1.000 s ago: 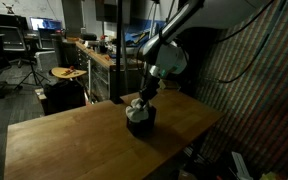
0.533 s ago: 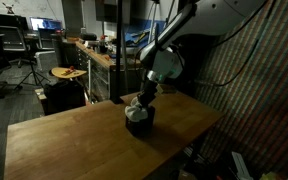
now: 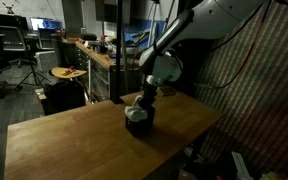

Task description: Pick up the white towel and push it down into the black basket

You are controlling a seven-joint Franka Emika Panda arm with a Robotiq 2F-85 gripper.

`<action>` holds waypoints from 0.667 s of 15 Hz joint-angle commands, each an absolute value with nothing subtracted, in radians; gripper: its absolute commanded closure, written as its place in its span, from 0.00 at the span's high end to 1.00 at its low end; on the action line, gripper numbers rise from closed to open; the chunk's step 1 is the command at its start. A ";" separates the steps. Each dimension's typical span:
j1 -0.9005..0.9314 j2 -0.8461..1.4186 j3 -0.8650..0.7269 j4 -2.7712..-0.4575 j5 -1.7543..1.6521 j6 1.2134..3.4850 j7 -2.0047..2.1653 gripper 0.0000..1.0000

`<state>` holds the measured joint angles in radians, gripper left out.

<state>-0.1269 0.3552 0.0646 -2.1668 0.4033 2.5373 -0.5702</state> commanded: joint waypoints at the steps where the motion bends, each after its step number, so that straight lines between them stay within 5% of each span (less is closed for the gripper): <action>1: -0.134 0.359 0.080 -2.156 0.355 2.513 -0.537 0.03; 10: -0.127 0.348 0.083 -2.191 0.299 2.476 -0.492 0.03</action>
